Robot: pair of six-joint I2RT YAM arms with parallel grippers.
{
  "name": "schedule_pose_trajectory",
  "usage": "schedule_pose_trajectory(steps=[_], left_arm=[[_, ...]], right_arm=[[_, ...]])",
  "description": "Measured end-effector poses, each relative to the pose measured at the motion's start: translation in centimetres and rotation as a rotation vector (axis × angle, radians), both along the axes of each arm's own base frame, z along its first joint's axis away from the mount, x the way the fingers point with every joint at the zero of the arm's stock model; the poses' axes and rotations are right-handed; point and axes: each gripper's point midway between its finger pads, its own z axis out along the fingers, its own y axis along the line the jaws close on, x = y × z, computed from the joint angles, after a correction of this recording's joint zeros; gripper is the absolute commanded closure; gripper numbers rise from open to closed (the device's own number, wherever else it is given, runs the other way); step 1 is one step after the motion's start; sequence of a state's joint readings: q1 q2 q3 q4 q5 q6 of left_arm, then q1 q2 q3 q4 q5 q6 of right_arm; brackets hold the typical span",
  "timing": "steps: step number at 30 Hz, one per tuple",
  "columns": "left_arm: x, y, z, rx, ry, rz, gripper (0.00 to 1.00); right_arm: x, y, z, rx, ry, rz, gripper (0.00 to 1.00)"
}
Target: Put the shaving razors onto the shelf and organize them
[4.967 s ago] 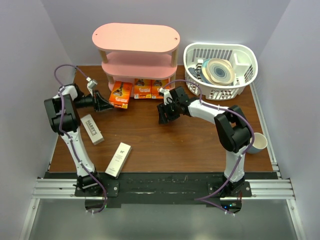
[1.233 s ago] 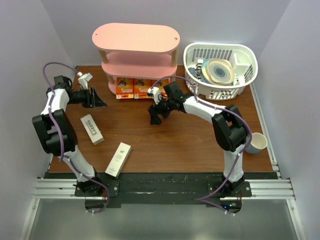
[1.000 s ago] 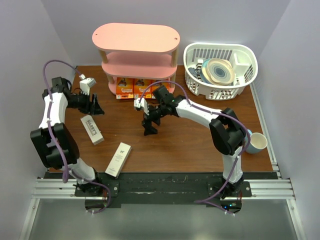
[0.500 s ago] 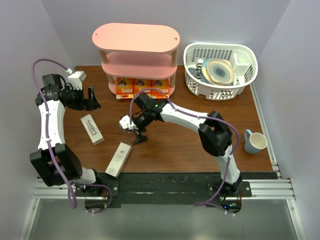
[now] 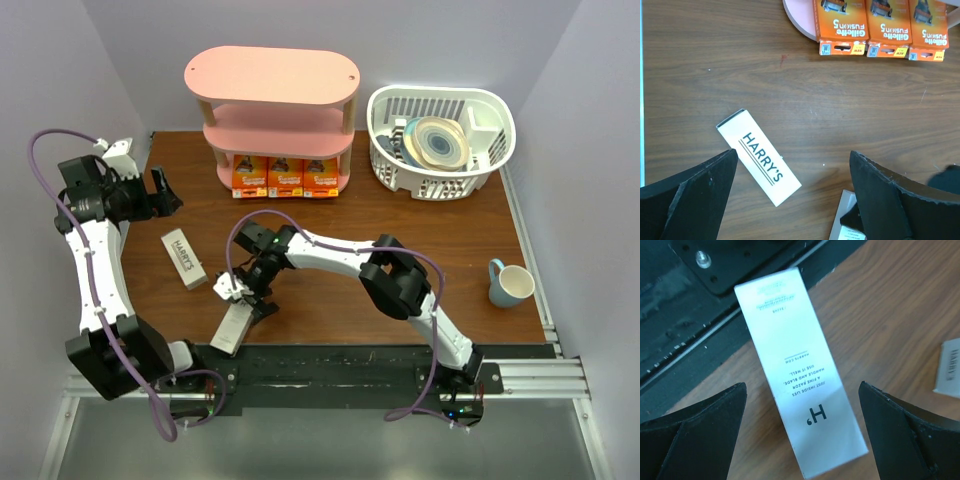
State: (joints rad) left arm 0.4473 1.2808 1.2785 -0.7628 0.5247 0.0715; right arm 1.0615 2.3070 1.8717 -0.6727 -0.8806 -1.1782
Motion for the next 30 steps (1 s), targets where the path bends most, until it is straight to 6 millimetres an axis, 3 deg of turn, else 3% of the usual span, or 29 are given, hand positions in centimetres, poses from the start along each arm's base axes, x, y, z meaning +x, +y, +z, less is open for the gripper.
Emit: schedule_pose_trajectory(steps=[5, 12, 13, 17, 20, 24, 28, 30], left_arm=[[-0.7, 0.2, 0.9, 0.012, -0.029, 0.016, 0.06], [-0.9, 0.6, 1.2, 0.012, -0.036, 0.034, 0.10], [-0.9, 0.7, 1.2, 0.010, -0.036, 0.037, 0.10], [-0.8, 0.7, 1.4, 0.001, -0.044, 0.042, 0.13], [-0.3, 0.4, 1.6, -0.026, -0.070, 0.037, 0.15], [0.3, -0.5, 0.9, -0.087, -0.085, 0.037, 0.15], [0.7, -3.6, -1.1, -0.130, -0.060, -0.026, 0.15], [0.5, -5.6, -2.4, -0.149, -0.034, -0.074, 0.16]], right_arm=[[0.4, -0.5, -2.5, -0.068, -0.001, -0.011, 0.06], [1.0, -1.4, -3.7, -0.148, -0.012, -0.060, 0.33], [1.1, -1.5, -3.8, -0.166, -0.001, -0.087, 0.39], [2.0, -1.2, -3.7, -0.215, 0.068, -0.269, 0.43], [3.2, -2.3, -3.4, -0.267, 0.145, -0.460, 0.45], [7.0, -5.9, -3.2, -0.337, 0.265, -0.784, 0.43], [13.4, -12.5, -2.8, -0.353, 0.321, -1.206, 0.44], [15.4, -15.9, -2.3, -0.354, 0.322, -1.377, 0.46]])
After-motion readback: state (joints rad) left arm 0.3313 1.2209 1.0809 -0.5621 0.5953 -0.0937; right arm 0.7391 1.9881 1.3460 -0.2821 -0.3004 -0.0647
